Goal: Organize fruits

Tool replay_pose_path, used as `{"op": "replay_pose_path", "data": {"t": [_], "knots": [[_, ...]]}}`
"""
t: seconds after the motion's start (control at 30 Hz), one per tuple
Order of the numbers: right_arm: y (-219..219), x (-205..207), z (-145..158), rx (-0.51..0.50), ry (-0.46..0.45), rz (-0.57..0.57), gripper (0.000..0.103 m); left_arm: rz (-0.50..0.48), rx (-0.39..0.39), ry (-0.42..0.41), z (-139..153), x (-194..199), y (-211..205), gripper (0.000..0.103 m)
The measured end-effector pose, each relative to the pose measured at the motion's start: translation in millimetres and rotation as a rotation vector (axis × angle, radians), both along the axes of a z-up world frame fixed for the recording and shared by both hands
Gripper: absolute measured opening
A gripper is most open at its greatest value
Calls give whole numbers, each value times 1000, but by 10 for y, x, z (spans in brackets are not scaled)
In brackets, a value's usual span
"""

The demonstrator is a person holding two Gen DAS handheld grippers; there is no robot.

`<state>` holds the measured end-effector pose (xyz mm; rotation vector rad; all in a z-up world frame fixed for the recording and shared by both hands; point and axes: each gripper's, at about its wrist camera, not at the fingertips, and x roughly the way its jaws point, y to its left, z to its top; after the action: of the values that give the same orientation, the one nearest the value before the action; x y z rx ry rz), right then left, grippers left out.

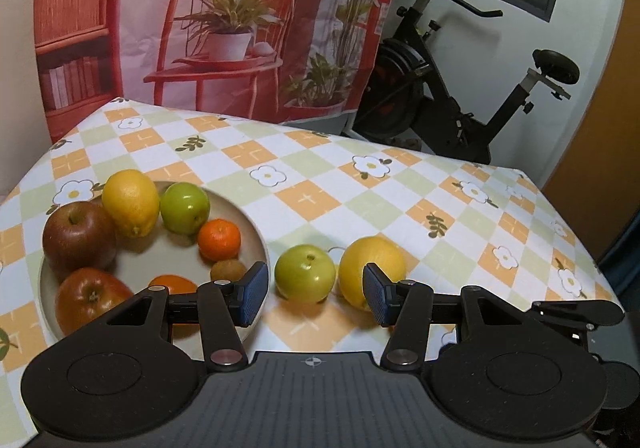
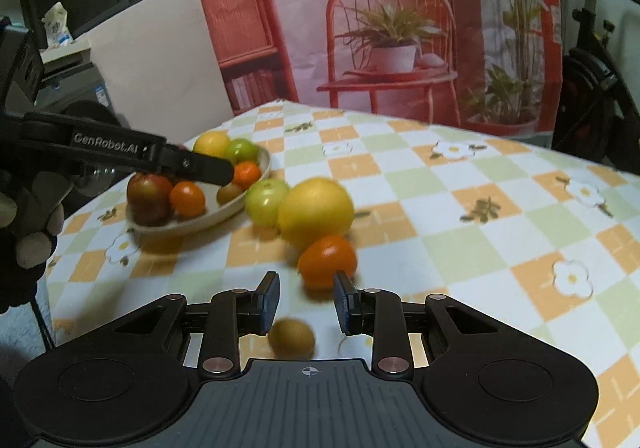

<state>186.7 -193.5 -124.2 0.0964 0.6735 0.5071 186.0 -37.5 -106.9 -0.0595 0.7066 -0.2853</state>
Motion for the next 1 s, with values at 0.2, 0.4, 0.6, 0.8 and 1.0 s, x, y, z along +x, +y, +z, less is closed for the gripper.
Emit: {"op": "replay_pose_path", "data": {"t": [0.2,0.4,0.6,0.8,1.0], "knots": [[84,-72,-53,-11,14,25,27,40,10,-7,-42,-61,87,55],[134,-108,-127,-28,28,33,30,47,22,0,-114,-127,92,55],[103,-149,-213,-31,37,26,27,37,22,9,-156,-136,80,55],[65,-148,-213,-9,38,31,25,15,28,14,-174,-141,35,55],[-75,-122,-165,3,8,-7,25,-15,38,20,-174,-147,-41,55]]}}
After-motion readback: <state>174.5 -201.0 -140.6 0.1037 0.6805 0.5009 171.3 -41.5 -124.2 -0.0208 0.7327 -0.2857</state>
